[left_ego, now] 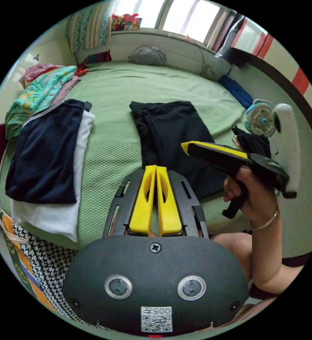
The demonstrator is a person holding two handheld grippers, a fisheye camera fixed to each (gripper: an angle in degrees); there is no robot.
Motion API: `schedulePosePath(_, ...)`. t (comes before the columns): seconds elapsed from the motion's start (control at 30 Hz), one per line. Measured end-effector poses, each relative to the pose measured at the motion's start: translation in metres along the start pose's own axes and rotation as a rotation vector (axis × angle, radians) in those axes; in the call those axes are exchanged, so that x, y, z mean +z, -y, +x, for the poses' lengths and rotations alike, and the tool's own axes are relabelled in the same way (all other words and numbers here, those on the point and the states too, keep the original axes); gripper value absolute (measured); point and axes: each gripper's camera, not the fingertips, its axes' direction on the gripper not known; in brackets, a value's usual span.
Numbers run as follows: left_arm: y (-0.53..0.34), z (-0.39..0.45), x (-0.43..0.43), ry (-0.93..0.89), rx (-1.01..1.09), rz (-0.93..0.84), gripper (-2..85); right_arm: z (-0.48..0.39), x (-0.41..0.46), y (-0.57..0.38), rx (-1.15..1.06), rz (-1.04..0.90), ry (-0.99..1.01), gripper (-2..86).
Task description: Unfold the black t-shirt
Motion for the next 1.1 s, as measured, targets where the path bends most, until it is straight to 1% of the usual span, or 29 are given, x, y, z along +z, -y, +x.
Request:
schedulePosePath(0.07, -0.003, -0.002, -0.016, 0.008, 0.002, 0.016, -0.7, -0.002, -0.003, -0.002, -0.021, 0.034, 0.015, -1.0)
schedulePosePath(0.17, 0.006, -0.003, -0.041, 0.059, 0.021, 0.056, -0.7, -0.007, -0.004, -0.003, -0.066, 0.072, -0.032, -1.0)
schedulePosePath(0.3, 0.029, -0.007, -0.067, 0.017, 0.031, 0.128, -0.7, -0.009, 0.004, -0.004, -0.083, 0.046, -0.034, -1.0)
schedulePosePath(0.4, 0.041, -0.011, -0.069, 0.016, 0.026, 0.159, -0.7, -0.008, 0.007, -0.004, -0.089, 0.051, -0.028, -1.0)
schedulePosePath(0.53, 0.040, -0.023, -0.040, 0.014, 0.009, 0.096, -0.7, -0.009, 0.013, -0.002, -0.114, 0.047, -0.095, -1.1)
schedulePosePath(0.6, 0.040, -0.035, -0.017, 0.000, -0.013, -0.055, -0.7, -0.009, 0.018, 0.000, -0.113, 0.031, -0.126, -1.0)
schedulePosePath(0.67, 0.043, -0.045, -0.016, -0.038, -0.030, -0.084, -0.7, -0.009, 0.022, 0.003, -0.134, 0.013, -0.127, -0.9)
schedulePosePath(0.8, 0.050, -0.067, -0.035, -0.103, -0.092, 0.014, -0.7, -0.012, 0.023, 0.009, -0.177, 0.055, -0.085, 0.9)
schedulePosePath(0.87, 0.050, -0.073, -0.038, -0.100, -0.112, 0.020, -0.7, -0.012, 0.027, 0.011, -0.171, 0.045, -0.090, 3.3)
schedulePosePath(0.93, 0.052, -0.078, -0.039, -0.110, -0.123, 0.013, -0.7, -0.013, 0.035, 0.015, -0.157, -0.007, -0.085, 5.3)
schedulePosePath(1.0, 0.054, -0.083, -0.040, -0.124, -0.121, 0.008, -0.7, -0.016, 0.038, 0.016, -0.183, 0.013, -0.049, 6.3)
schedulePosePath(1.1, 0.054, -0.087, -0.045, -0.120, -0.134, 0.021, -0.7, -0.024, 0.043, 0.020, -0.214, 0.012, -0.063, 8.5)
